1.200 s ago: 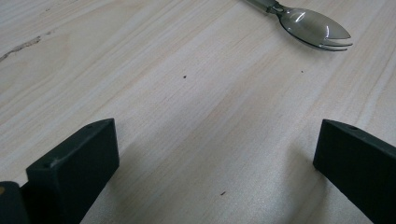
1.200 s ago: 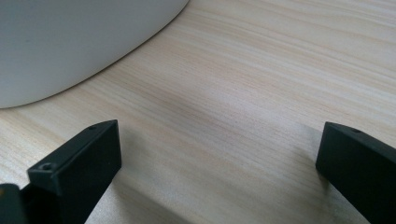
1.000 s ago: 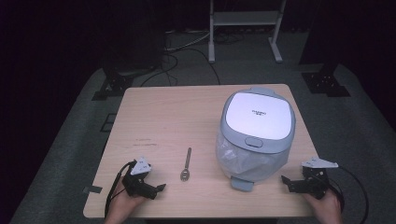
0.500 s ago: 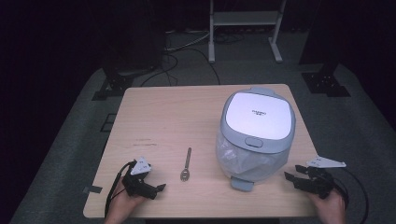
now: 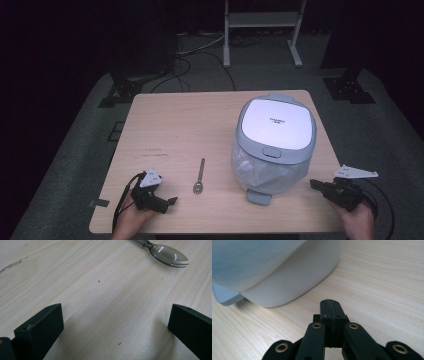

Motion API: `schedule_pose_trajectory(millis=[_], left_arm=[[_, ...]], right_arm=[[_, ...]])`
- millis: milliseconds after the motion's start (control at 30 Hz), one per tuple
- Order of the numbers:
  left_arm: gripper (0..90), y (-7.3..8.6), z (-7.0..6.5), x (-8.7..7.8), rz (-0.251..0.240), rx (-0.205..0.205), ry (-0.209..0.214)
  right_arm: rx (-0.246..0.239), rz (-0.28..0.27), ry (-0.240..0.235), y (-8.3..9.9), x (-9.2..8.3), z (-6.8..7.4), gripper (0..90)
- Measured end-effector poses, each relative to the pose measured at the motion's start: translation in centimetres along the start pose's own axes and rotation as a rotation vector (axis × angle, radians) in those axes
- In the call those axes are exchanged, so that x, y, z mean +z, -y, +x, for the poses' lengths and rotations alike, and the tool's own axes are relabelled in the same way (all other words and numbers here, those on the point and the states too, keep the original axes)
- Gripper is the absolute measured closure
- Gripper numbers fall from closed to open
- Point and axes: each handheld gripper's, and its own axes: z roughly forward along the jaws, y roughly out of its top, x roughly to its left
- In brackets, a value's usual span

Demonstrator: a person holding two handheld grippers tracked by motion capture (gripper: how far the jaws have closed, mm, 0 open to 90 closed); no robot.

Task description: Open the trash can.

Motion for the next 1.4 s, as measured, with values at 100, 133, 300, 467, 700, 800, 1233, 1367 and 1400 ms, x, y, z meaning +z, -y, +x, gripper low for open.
schedule_pose_trajectory(millis=[100,133,300,467,700,800,1233,1367,1400], left_arm=[[0.0,0.0,0.0,0.0,0.000,0.000,0.000],[0.0,0.0,0.0,0.0,0.000,0.000,0.000],[0.0,0.0,0.0,0.0,0.000,0.000,0.000],[0.0,0.0,0.0,0.0,0.000,0.000,0.000],[0.0,0.0,0.0,0.0,0.000,-0.002,0.000],[0.0,0.0,0.0,0.0,0.002,0.001,0.000],[0.0,0.0,0.0,0.0,0.001,0.001,0.000],[0.0,0.0,0.0,0.0,0.002,0.001,0.000],[0.0,0.0,0.0,0.0,0.002,0.001,0.000]], right_arm=[[0.009,0.003,-0.014,-0.4,-0.4,-0.1,90.0],[0.013,0.000,-0.019,-0.5,-0.5,-0.2,90.0],[0.016,-0.016,-0.051,-1.1,-1.3,-0.1,90.0],[0.010,-0.030,-0.075,-1.9,-2.3,-0.1,90.0],[-0.024,-0.054,-0.101,-3.2,-3.5,0.4,90.0],[-0.025,-0.077,-0.115,-4.1,-4.2,0.5,90.0],[-0.050,-0.142,-0.165,-6.9,-6.8,1.1,90.0],[-0.064,-0.156,-0.179,-7.7,-7.5,1.4,90.0],[-0.064,-0.156,-0.179,-7.7,-7.5,1.4,90.0]])
